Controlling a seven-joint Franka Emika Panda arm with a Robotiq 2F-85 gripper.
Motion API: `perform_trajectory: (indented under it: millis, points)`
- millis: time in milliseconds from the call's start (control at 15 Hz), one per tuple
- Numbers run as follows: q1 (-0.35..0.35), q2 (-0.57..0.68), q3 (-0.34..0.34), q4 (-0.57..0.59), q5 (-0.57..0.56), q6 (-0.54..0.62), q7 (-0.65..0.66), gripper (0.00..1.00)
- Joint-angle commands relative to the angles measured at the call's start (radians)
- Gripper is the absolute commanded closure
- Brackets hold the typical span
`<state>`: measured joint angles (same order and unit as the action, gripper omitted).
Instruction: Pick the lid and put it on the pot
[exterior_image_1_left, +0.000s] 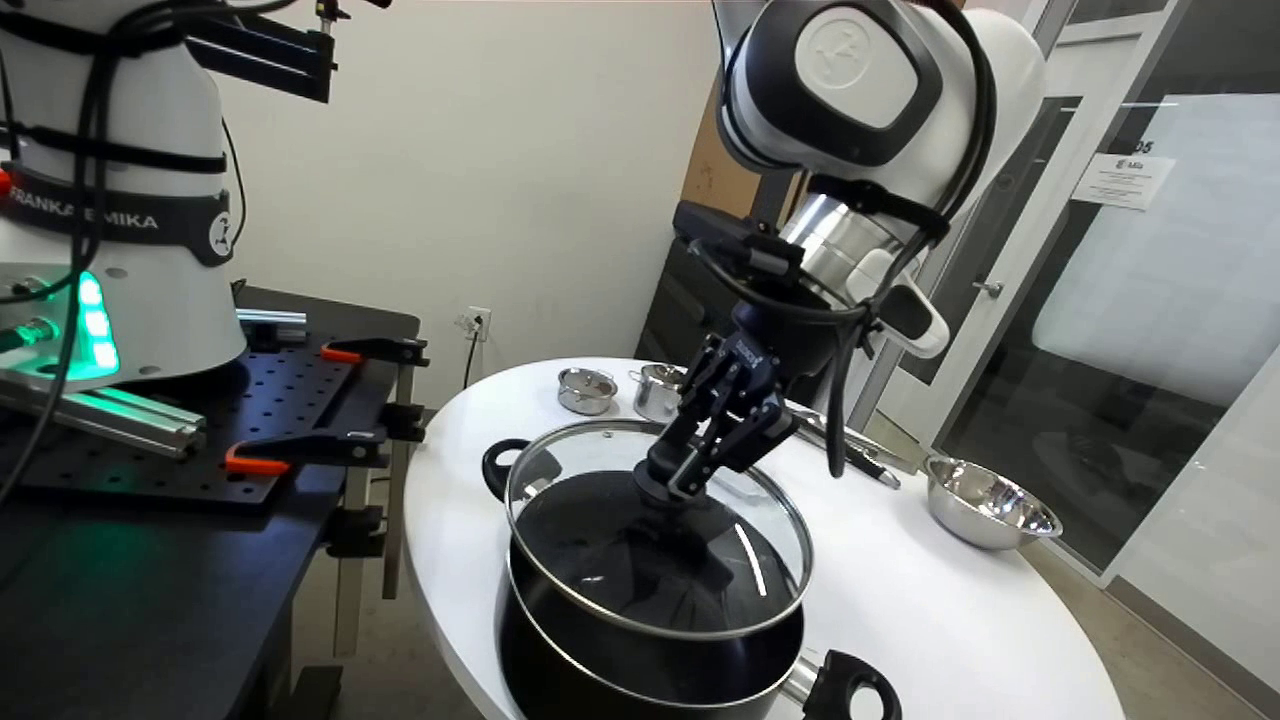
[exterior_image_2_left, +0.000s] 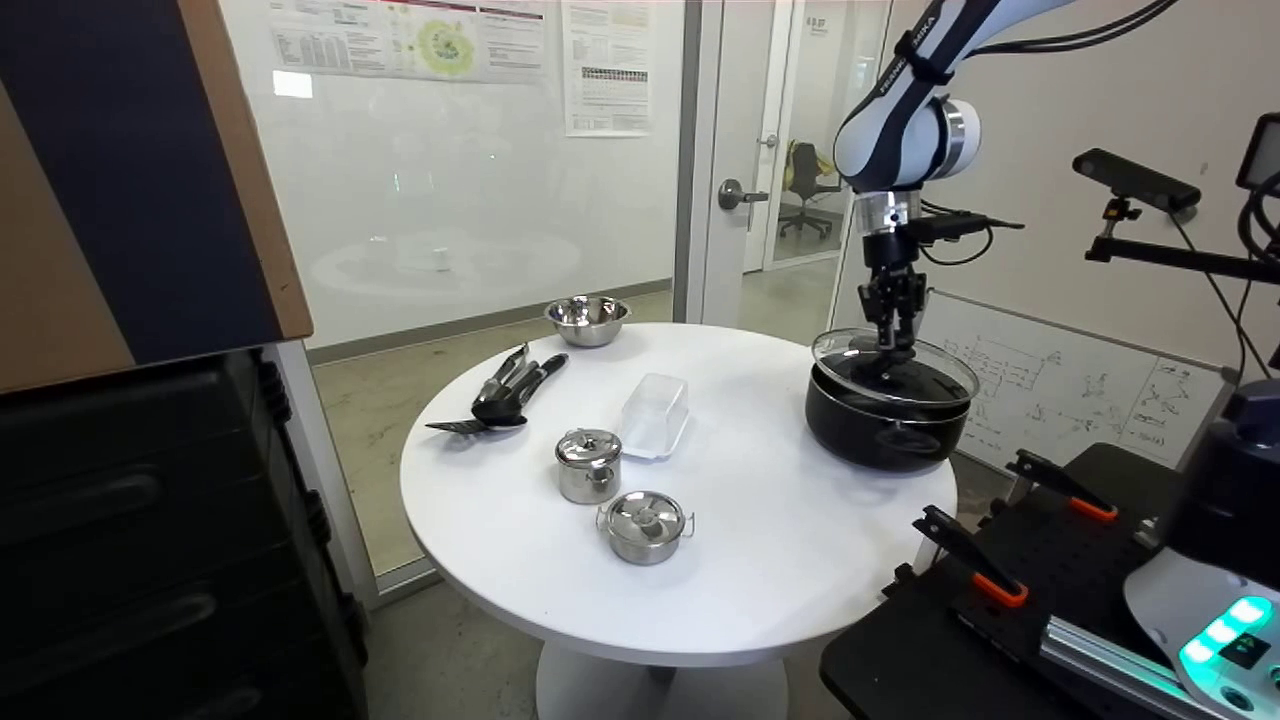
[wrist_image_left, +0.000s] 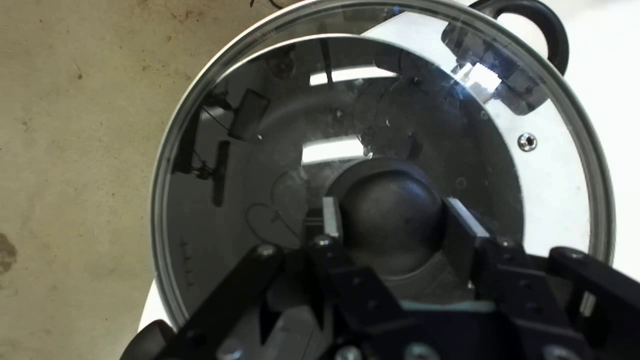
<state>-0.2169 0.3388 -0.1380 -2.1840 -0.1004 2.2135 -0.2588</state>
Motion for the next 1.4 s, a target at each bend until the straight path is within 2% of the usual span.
perform_trajectory:
  millis: [0,667,1333]
  points:
    - [-0.007,0.058,-0.011,0.082,0.011,-0.044,0.029,0.74]
    - [-0.009,0.145,-0.01,0.148,0.01,-0.056,0.069,0.74]
    - [-0.006,0.154,-0.005,0.159,0.008,-0.072,0.074,0.74]
